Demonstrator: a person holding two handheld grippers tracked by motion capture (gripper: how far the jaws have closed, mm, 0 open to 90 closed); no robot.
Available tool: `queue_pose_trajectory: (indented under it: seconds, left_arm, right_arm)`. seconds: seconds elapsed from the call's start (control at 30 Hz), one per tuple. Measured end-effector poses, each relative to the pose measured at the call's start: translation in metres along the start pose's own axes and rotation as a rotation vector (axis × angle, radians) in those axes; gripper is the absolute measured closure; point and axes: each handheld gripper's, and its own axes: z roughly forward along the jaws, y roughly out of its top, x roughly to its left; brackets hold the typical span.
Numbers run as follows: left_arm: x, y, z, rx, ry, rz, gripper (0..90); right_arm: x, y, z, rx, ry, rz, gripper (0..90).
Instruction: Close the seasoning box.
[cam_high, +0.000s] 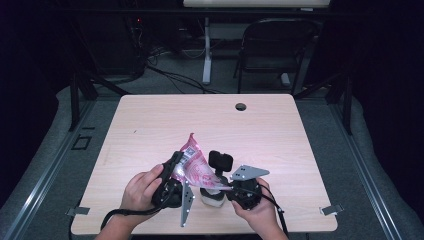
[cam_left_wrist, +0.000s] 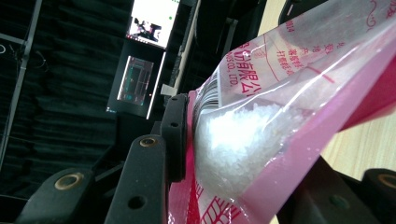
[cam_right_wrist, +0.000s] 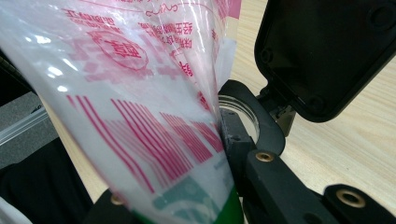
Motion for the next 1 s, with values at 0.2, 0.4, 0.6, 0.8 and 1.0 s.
queue_pose_trajectory:
  seconds: [0.2, 0.4, 0.6, 0.8, 1.0]
  left_arm:
    - [0.0002, -0.0003, -0.0003, 0.000, -0.002, -0.007, 67.3]
    - [0.0010, -0.0003, -0.0005, -0.004, 0.003, -0.002, 67.3]
    - [0.0015, -0.0004, -0.0007, -0.005, 0.005, -0.003, 67.3]
    - [0.0014, -0.0002, -0.0008, -0.008, 0.005, -0.008, 67.3]
    - [0.0014, -0.0002, -0.0006, -0.007, 0.005, -0.003, 67.2]
  right_arm:
    - [0.0006, 0.0000, 0.0005, -0.003, 0.002, 0.002, 87.8]
    - [0.0008, 0.0001, 0.0005, -0.004, 0.003, 0.002, 87.7]
    - [0.0008, 0.0005, -0.0001, -0.004, 0.004, -0.001, 87.6]
    - [0.0006, 0.0006, -0.0005, -0.003, 0.003, 0.000, 87.3]
    - [0.0006, 0.0003, 0.0006, 0.004, 0.007, 0.001, 86.3]
